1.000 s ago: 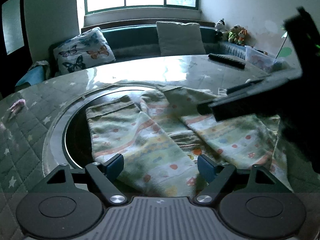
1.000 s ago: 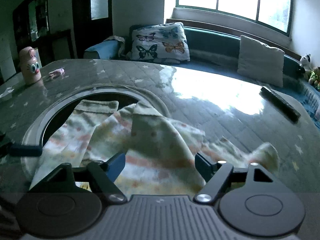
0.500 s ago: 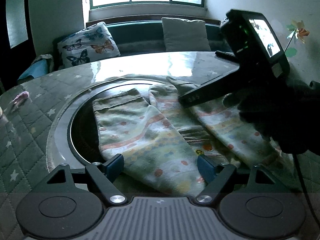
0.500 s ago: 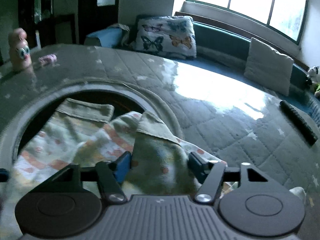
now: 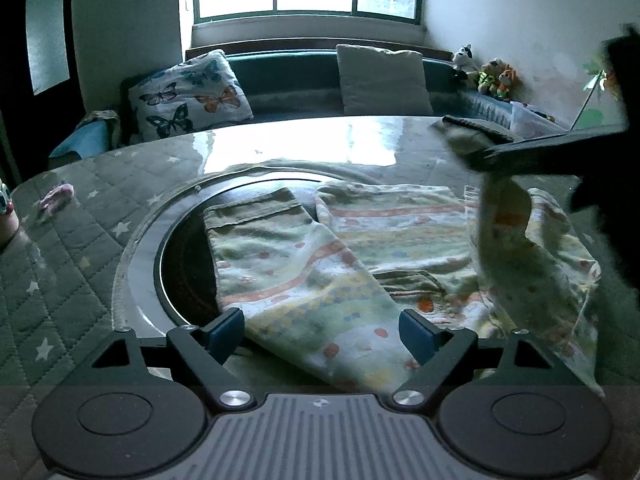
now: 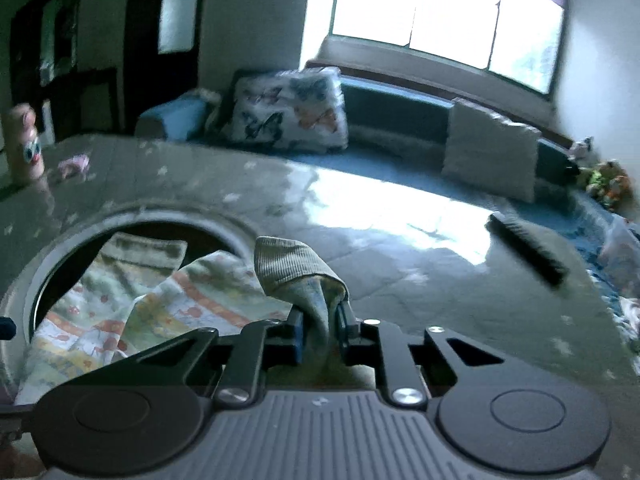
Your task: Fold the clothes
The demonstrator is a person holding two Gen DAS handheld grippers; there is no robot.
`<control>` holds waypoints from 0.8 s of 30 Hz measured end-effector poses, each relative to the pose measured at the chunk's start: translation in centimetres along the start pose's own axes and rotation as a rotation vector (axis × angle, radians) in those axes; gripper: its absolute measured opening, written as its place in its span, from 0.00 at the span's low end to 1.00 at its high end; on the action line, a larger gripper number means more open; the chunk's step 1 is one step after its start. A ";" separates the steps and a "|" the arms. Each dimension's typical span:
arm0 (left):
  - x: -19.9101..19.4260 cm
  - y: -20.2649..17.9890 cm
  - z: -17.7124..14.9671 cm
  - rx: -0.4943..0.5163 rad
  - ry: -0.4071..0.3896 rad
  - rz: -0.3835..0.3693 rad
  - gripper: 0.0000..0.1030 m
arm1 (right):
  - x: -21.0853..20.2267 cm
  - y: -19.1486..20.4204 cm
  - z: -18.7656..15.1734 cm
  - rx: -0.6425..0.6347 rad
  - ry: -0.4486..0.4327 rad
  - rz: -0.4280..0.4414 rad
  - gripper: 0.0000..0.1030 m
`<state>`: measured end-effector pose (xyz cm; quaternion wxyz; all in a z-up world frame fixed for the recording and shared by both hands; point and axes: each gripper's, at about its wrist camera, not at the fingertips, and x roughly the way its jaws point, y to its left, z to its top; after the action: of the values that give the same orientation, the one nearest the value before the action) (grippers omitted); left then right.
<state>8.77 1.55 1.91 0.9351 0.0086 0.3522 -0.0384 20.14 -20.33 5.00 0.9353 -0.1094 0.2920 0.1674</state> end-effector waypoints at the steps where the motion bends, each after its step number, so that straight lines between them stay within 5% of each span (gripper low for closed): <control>1: 0.0 -0.1 0.0 0.001 0.000 -0.002 0.85 | -1.1 -0.7 -0.1 0.012 -0.015 -0.008 0.15; 13: -0.7 -0.8 -0.3 0.021 -0.005 -0.007 0.85 | -14.5 -7.5 -5.0 0.189 -0.129 -0.136 0.15; 24: -1.8 -1.5 0.0 0.057 -0.034 -0.017 0.86 | -21.4 -9.2 -14.2 0.374 0.016 -0.242 0.15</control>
<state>7.31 0.21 3.11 0.9400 0.0317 0.3350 -0.0568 -0.15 -38.44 6.98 0.9501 0.0304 0.3103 -0.0038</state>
